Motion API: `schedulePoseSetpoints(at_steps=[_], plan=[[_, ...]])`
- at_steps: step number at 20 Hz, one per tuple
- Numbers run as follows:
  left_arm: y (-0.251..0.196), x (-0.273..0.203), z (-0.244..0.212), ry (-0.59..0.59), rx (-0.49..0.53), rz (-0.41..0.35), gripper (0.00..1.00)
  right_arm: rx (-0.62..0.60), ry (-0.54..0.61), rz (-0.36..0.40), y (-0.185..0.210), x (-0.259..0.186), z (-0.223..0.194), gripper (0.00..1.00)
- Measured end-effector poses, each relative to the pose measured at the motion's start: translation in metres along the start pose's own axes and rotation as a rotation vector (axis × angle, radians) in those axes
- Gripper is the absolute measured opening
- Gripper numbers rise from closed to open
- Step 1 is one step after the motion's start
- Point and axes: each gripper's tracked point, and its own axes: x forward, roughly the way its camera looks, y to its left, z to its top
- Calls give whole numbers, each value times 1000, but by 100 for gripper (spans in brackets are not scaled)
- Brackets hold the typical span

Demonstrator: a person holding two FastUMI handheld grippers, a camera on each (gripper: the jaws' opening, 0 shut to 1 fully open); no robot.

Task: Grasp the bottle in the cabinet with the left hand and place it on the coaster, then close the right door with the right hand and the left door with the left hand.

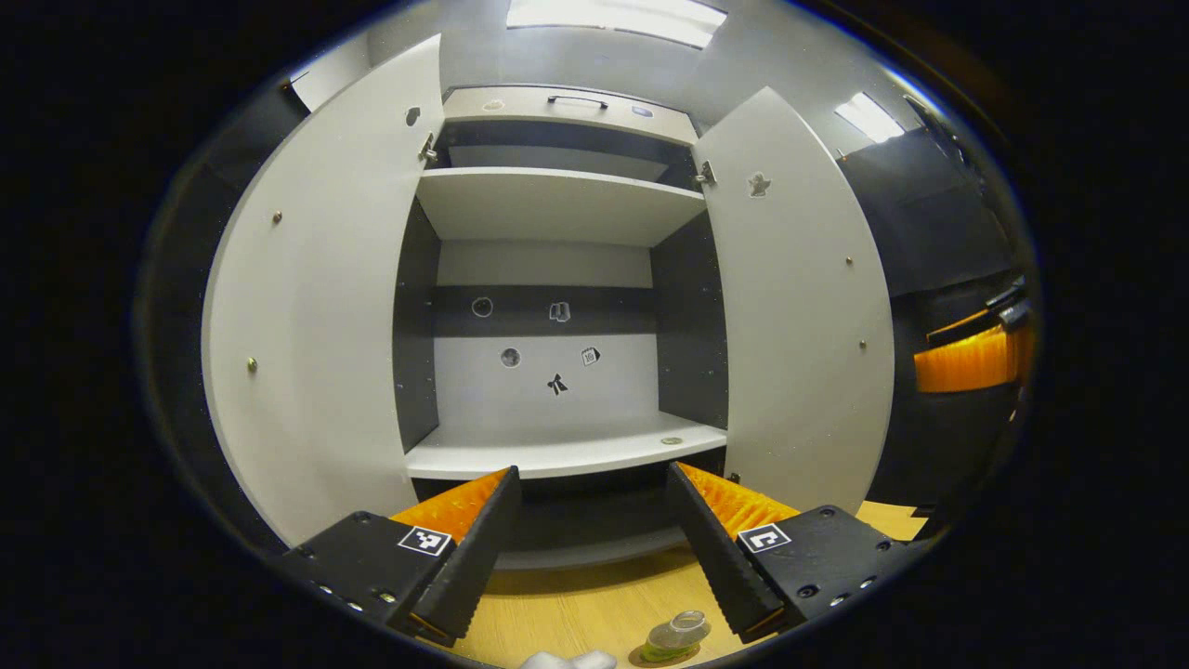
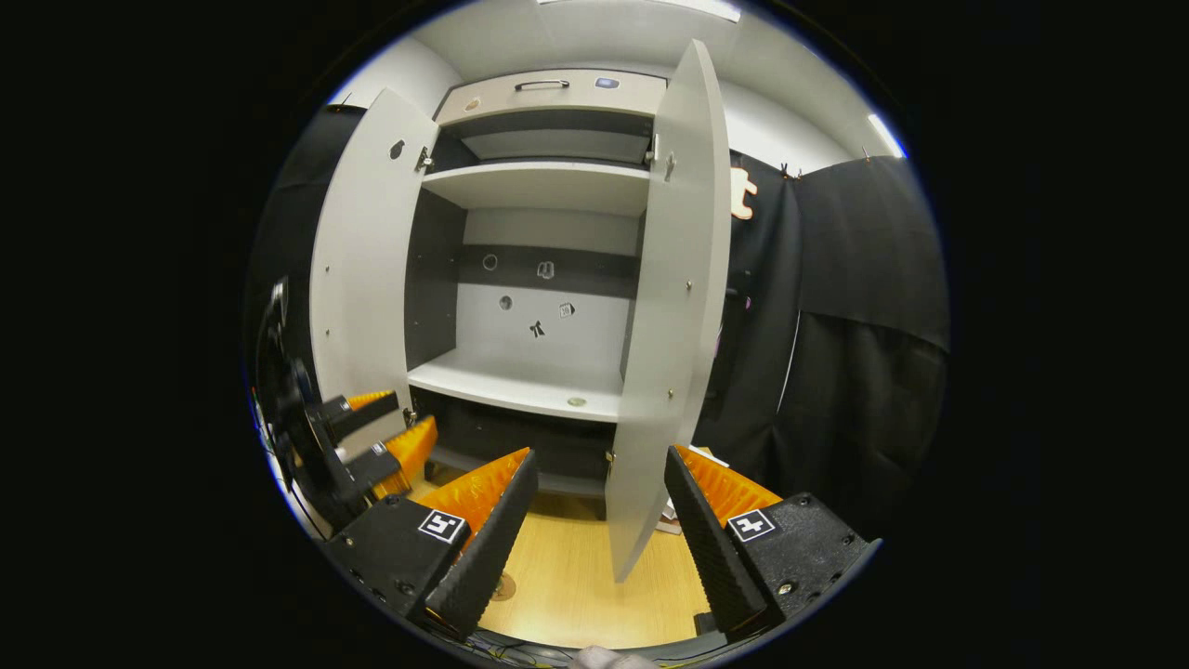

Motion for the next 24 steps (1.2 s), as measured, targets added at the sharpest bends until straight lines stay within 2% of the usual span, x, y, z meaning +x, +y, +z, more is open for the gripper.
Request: schedulePoseSetpoints(at_steps=[6, 11, 17, 20, 24], plan=[[61, -29, 36, 6, 23, 146, 96, 28, -36, 14, 4, 0, 9, 85], [94, -74, 33, 74, 71, 239, 96, 37, -33, -2, 0, -1, -2, 85], [104, -107, 23, 124, 47, 267, 96, 74, -7, -22, -11, -2, -14, 84], [98, -110, 29, 122, 49, 274, 96, 75, -42, -67, -45, -3, 0, 85], [84, -109, 36, 131, 42, 302, 96, 94, -99, -142, -124, 5, 24, 84]])
